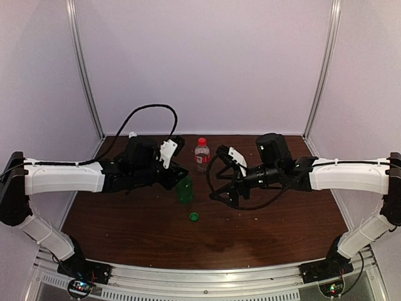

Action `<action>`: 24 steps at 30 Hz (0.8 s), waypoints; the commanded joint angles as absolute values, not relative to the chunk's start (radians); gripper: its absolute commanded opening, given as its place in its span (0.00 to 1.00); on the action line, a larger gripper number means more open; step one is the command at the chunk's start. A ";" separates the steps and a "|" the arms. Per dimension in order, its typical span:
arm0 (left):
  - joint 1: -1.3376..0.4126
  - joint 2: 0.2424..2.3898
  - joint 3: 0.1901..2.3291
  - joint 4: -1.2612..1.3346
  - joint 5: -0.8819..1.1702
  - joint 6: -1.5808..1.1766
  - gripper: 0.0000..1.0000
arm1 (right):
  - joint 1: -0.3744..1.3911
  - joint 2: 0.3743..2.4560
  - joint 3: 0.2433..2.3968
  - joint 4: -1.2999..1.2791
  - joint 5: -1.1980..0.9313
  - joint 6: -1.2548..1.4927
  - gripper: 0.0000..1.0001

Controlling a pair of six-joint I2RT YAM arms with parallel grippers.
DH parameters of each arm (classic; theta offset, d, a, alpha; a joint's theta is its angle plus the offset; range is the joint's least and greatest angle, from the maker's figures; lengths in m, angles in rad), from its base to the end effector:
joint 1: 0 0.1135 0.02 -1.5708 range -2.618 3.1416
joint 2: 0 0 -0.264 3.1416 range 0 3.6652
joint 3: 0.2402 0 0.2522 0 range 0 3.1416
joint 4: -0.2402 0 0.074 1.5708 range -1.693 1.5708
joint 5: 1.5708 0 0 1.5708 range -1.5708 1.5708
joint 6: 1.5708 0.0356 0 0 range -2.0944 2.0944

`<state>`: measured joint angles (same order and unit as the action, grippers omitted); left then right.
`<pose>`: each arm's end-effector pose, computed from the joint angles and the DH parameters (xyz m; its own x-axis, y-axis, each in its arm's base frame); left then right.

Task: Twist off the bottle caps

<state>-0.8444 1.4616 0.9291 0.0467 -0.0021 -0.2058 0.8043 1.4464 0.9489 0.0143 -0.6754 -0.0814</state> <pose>0.2190 -0.2464 0.2521 -0.4561 0.2057 -0.8658 0.6672 0.7228 -0.1797 0.2068 0.2469 0.2640 -0.2443 -0.3452 -0.9062 -0.9693 0.1149 0.2175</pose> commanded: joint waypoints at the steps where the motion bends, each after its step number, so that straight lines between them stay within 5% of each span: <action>1: -0.845 1.503 0.962 0.060 -0.068 -0.186 0.02 | 0.799 1.427 0.933 0.011 -0.643 -0.078 1.00; 24: -0.845 1.542 0.898 0.098 -0.063 -0.219 0.16 | 0.799 1.427 0.926 0.008 -0.624 -0.081 1.00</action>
